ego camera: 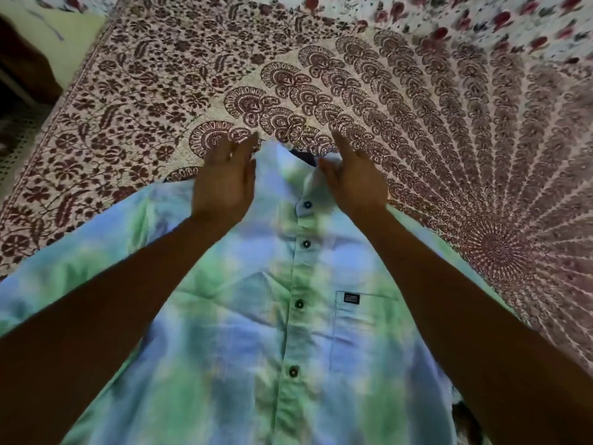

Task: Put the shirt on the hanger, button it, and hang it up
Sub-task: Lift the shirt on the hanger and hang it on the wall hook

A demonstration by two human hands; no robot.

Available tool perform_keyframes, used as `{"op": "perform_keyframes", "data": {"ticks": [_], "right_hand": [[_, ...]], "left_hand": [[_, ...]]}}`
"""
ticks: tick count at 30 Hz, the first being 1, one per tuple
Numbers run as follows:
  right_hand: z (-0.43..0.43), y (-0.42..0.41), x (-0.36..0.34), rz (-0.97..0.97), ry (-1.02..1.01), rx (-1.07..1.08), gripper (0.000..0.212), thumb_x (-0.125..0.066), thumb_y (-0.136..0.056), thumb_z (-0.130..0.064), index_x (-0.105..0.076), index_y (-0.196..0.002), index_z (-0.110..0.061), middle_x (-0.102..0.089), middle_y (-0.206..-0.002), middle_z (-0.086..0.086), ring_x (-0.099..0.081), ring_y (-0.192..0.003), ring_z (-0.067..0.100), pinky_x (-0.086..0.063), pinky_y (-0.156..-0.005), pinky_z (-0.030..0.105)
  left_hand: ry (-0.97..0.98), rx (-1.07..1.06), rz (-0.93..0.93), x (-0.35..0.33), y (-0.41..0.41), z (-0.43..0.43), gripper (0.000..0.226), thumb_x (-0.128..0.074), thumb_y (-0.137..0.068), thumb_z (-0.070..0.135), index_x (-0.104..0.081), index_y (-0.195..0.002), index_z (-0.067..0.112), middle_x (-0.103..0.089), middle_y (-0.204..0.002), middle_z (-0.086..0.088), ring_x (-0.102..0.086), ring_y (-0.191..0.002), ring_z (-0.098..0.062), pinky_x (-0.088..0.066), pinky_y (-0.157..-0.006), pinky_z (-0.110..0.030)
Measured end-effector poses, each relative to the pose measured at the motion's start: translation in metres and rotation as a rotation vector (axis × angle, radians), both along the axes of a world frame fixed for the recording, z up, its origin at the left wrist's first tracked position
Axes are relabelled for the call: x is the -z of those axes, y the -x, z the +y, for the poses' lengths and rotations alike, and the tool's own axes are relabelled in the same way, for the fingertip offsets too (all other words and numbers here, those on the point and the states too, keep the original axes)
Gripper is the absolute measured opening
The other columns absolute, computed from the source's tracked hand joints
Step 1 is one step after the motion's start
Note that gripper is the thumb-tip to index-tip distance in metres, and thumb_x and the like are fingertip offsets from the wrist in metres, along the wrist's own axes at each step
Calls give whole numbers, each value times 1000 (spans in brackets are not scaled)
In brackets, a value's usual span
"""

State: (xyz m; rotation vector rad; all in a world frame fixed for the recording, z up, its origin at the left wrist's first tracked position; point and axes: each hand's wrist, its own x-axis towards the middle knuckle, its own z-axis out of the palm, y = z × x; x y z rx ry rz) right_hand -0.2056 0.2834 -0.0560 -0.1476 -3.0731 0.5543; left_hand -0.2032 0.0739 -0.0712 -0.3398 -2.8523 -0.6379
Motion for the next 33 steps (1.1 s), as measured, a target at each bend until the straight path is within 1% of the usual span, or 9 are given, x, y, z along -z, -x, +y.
{"op": "perform_keyframes", "data": {"ticks": [3, 5, 8, 11, 18, 23, 29, 31, 33], "right_hand": [[2, 29, 17, -335, -60, -10, 48, -31, -92, -59, -52, -123, -29, -58, -118, 19, -59, -102, 36, -46, -82, 38], [5, 29, 26, -370, -29, 1, 49, -31, -91, -60, -55, -119, -28, -57, -116, 22, -57, -104, 37, -45, -84, 38], [19, 18, 24, -227, 137, 162, 59, -43, -88, -61, -43, -131, -21, -51, -124, 22, -49, -116, 38, -42, -91, 41], [38, 8, 23, -356, 224, 100, 67, -60, -75, -65, -56, -113, -11, -61, -108, 11, -56, -102, 28, -42, -75, 30], [21, 0, 29, -232, 195, -102, 77, -67, -79, -47, -34, -140, -13, -43, -135, 16, -45, -121, 34, -41, -95, 38], [16, -15, 39, -202, -91, -177, 86, -48, -80, -67, -22, -146, -18, -39, -134, 18, -39, -123, 35, -36, -97, 44], [11, 12, 23, 75, 287, 170, 77, -25, -80, -75, -46, -133, -23, -58, -125, 16, -52, -118, 27, -41, -100, 39], [8, 29, 15, -40, 294, 216, 66, -34, -89, -63, -46, -134, -15, -57, -127, 15, -53, -118, 28, -43, -94, 35], [4, 44, 6, -254, 271, 248, 61, -42, -93, -53, -50, -126, -3, -57, -125, 17, -55, -114, 30, -41, -82, 29]], "left_hand": [[110, -7, -363, 7, 43, 27, 53, -42, -96, 31, -25, -145, 26, -38, -134, -27, -41, -118, -47, -35, -99, -48], [91, -7, -552, 13, 54, 31, 67, -50, -92, 38, -15, -148, 25, -38, -138, -27, -41, -123, -46, -36, -102, -47], [-57, -61, -549, 15, 54, 13, 86, -66, -77, 49, -23, -144, 16, -52, -131, -21, -51, -118, -37, -43, -97, -44], [3, -49, -529, 12, 40, -18, 73, -69, -63, 64, -53, -115, 16, -65, -108, -10, -60, -96, -27, -46, -83, -34], [288, 53, -262, 7, 16, -69, 46, -50, -84, 56, -60, -93, 11, -65, -90, -22, -62, -85, -37, -43, -68, -36], [139, 139, -429, 6, 32, -85, 38, -56, -86, 45, -66, -97, 10, -67, -90, -21, -61, -82, -32, -37, -64, -29], [-88, 69, -251, -9, 38, -52, 43, -47, -92, 45, -58, -118, 13, -66, -100, -14, -60, -86, -26, -41, -74, -29], [-159, -30, -264, -15, 54, -24, 41, -40, -97, 39, -60, -110, 6, -65, -104, -21, -61, -94, -33, -43, -78, -32], [-253, -122, -498, -26, 67, 3, 54, -34, -97, 45, -61, -89, -1, -62, -94, -27, -61, -91, -36, -46, -84, -38]]}}
